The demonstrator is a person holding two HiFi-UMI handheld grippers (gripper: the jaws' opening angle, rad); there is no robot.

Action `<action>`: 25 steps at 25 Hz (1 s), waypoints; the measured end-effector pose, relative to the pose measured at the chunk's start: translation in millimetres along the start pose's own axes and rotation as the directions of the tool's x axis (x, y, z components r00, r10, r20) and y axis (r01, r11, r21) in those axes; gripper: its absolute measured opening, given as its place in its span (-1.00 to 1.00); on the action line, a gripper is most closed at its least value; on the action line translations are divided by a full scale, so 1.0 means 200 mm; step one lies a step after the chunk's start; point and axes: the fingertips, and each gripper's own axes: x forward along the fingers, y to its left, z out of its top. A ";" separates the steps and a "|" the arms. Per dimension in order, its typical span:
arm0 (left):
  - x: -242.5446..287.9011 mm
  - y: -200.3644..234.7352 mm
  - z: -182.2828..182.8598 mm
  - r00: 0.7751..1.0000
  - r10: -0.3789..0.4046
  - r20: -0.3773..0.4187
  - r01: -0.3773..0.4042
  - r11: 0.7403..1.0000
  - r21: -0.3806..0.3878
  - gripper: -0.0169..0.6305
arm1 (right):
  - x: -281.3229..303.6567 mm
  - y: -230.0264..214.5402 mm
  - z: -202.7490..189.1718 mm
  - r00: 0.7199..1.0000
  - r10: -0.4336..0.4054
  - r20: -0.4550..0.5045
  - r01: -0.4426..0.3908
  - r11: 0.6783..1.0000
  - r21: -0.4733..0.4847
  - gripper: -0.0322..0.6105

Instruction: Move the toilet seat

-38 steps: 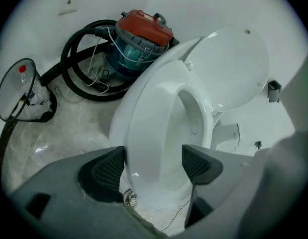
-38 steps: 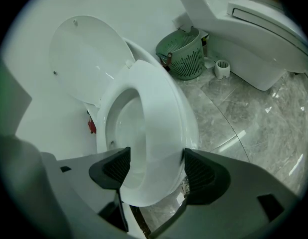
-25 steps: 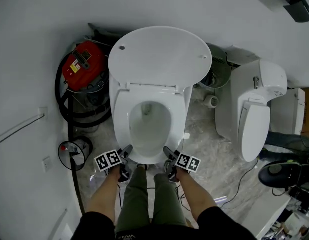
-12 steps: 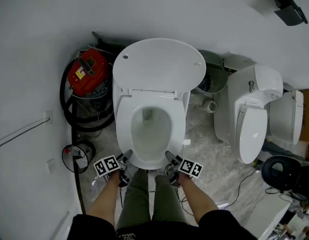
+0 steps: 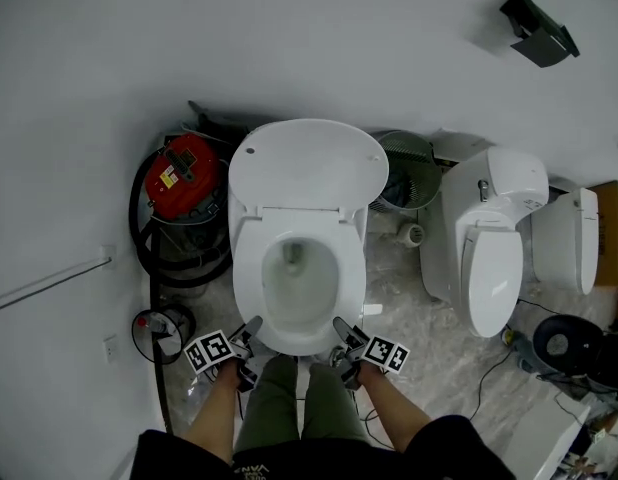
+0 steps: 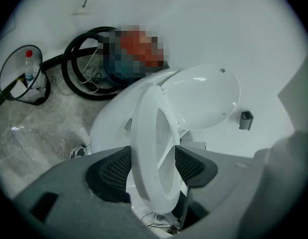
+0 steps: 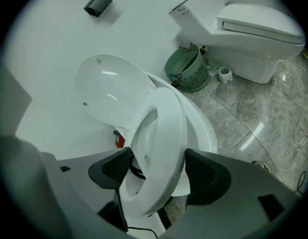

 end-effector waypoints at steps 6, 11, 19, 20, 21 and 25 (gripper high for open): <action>-0.09 -0.21 0.05 0.997 -0.075 0.000 0.075 0.997 0.012 -0.10 | -0.12 0.19 0.12 0.992 0.064 0.110 -0.070 0.996 0.056 0.17; -0.16 -0.38 0.11 0.992 -0.124 -0.007 0.124 0.991 0.054 -0.10 | -0.20 0.37 0.22 0.979 0.113 0.172 -0.122 0.991 0.048 0.17; -0.21 -0.63 0.21 0.974 -0.216 0.061 0.212 0.975 0.074 -0.09 | -0.29 0.60 0.34 0.956 0.259 0.140 -0.248 0.964 -0.095 0.20; -0.22 -0.66 0.23 0.972 -0.223 0.072 0.217 0.973 0.075 -0.09 | -0.29 0.63 0.36 0.953 0.271 0.137 -0.259 0.961 -0.099 0.20; -0.22 -0.68 0.24 0.971 -0.226 0.081 0.219 0.972 0.080 -0.09 | -0.30 0.65 0.37 0.951 0.280 0.131 -0.267 0.958 -0.103 0.21; -0.23 -0.77 0.28 0.966 -0.226 0.124 0.217 0.972 0.086 -0.09 | -0.32 0.72 0.44 0.948 0.302 0.096 -0.293 0.951 -0.099 0.21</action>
